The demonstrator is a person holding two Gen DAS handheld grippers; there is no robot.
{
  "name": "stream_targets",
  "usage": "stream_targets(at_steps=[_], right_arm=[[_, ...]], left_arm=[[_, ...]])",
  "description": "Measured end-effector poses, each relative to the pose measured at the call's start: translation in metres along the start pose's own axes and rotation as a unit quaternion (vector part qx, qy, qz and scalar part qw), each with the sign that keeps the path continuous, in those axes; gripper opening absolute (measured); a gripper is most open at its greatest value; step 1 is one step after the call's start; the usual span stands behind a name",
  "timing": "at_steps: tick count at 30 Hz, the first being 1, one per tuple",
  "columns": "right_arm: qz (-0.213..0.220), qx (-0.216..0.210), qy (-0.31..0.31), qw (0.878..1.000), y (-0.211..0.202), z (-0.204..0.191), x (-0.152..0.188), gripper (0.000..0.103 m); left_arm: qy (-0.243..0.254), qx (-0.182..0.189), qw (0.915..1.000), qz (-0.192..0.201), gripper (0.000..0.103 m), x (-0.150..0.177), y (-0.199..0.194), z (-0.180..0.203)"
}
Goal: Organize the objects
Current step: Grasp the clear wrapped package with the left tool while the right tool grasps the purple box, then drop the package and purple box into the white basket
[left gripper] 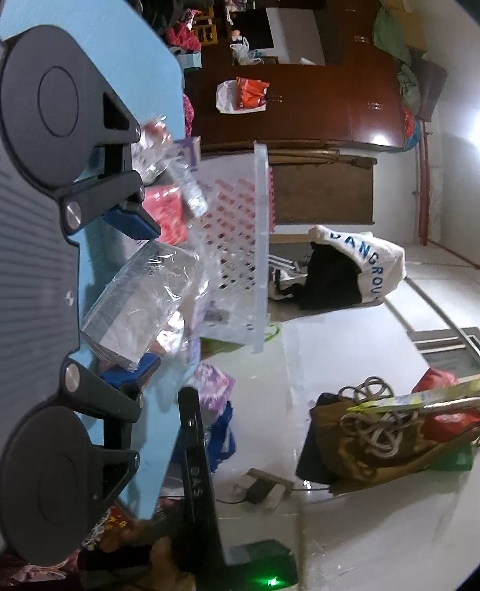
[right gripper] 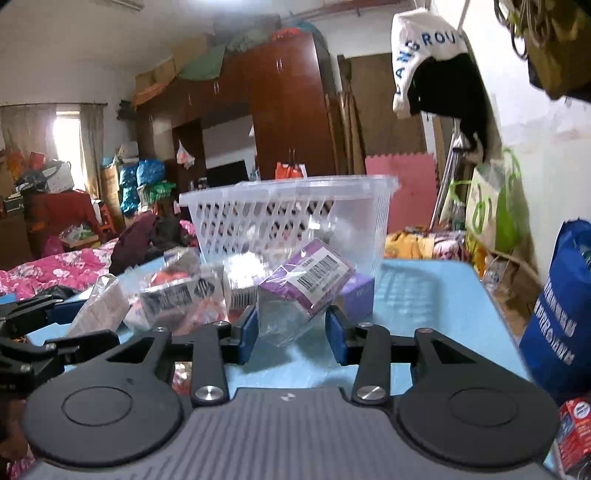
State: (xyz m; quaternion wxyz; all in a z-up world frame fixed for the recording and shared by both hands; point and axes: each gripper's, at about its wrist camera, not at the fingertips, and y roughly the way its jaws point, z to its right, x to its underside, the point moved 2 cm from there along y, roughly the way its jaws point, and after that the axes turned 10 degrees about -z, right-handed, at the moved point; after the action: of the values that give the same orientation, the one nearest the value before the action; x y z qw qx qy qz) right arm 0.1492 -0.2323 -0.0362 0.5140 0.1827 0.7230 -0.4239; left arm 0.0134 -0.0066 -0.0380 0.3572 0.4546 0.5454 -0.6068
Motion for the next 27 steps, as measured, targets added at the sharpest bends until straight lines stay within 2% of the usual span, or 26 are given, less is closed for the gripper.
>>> stream_targets(at_steps=[6,12,17,19,21,23,24,26,27], right_arm=[[0.01,-0.001,-0.012,1.0,0.001,-0.001,-0.02,0.043],[0.023,-0.006,-0.047,0.999,0.01,-0.011,-0.069,0.043],[0.019,0.025,-0.088,0.996,0.041,-0.023,-0.12,0.043],[0.006,0.04,-0.096,0.995,0.06,-0.023,-0.137,0.043],[-0.004,0.048,-0.101,0.994,0.074,-0.02,-0.143,0.043],[-0.001,0.061,-0.1,0.993,0.084,-0.017,-0.147,0.048],[-0.012,0.068,-0.102,0.992,0.09,-0.017,-0.147,0.064],[-0.027,0.072,-0.108,0.991,0.098,-0.017,-0.143,0.081],[-0.027,0.076,-0.11,0.991,0.097,-0.018,-0.14,0.081]], left_arm=[[-0.039,0.008,0.9991,0.014,0.071,-0.03,0.0,-0.02],[-0.051,0.017,0.9981,0.03,0.071,-0.109,0.02,-0.042],[-0.085,-0.01,0.9962,-0.011,0.071,-0.175,0.083,-0.07],[-0.093,-0.031,0.9945,-0.035,0.071,-0.191,0.115,-0.079],[-0.103,-0.032,0.9922,-0.063,0.071,-0.197,0.142,-0.087],[-0.111,-0.036,0.9898,-0.081,0.081,-0.197,0.163,-0.093],[-0.11,-0.039,0.9875,-0.105,0.088,-0.196,0.175,-0.094],[-0.122,-0.052,0.9823,-0.132,0.088,-0.19,0.186,-0.098],[-0.122,-0.049,0.9826,-0.132,0.088,-0.187,0.186,-0.099]])
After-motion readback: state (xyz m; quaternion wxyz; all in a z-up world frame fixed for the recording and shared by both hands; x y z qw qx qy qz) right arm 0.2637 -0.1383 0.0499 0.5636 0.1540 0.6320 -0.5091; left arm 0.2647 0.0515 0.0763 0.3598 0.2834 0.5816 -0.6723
